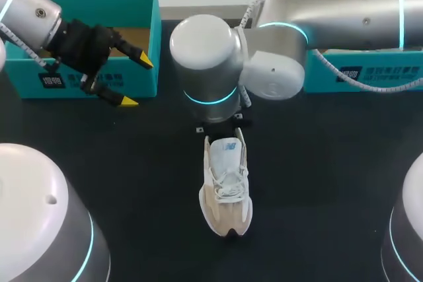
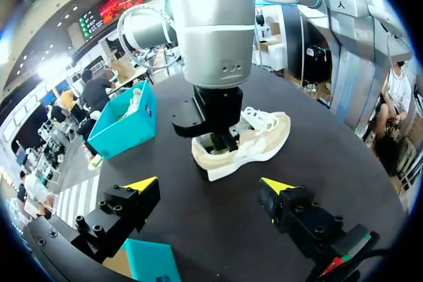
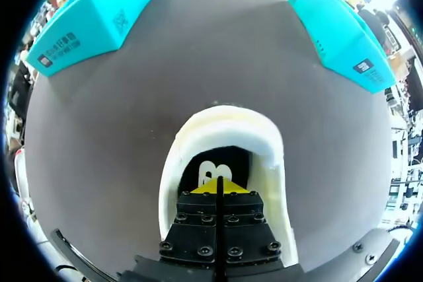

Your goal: Take the shoe out of the shoebox, open the shoe tongue, remove and reinsert the insole, then place the shoe into the shoebox

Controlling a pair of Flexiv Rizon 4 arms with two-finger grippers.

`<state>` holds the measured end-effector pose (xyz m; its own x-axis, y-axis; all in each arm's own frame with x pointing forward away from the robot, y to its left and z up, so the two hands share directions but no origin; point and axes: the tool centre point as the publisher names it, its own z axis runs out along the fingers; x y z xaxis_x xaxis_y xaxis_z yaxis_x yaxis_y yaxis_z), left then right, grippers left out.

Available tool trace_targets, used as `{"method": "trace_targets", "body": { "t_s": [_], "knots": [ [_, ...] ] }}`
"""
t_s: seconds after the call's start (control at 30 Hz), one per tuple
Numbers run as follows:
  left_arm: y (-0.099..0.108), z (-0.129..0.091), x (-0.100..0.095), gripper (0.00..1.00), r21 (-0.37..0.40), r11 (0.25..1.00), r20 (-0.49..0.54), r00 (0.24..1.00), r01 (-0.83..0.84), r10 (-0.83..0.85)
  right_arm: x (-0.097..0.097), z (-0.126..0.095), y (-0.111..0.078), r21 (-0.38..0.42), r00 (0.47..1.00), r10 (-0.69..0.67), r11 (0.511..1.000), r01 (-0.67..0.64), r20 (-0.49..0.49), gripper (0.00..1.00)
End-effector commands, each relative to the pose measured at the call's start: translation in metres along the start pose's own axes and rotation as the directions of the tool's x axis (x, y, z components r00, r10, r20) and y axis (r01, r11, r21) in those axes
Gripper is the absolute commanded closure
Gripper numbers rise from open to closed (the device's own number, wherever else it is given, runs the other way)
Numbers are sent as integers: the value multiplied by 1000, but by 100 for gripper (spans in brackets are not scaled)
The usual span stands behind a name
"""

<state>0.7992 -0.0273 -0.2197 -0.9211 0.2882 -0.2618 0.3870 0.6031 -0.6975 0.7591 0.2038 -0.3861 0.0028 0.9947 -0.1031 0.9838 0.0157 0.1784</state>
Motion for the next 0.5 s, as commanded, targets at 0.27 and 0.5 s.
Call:
{"method": "trace_targets", "body": {
  "t_s": [0.27,0.5],
  "knots": [
    [0,0,0,0,-3,1000,-3,1000,0,0,-9,-19,7,-66,999,40,997,-38,27,100],
    [0,0,0,0,-3,1000,-3,1000,0,0,7,0,25,-93,999,37,995,-39,-20,100]
  ]
}}
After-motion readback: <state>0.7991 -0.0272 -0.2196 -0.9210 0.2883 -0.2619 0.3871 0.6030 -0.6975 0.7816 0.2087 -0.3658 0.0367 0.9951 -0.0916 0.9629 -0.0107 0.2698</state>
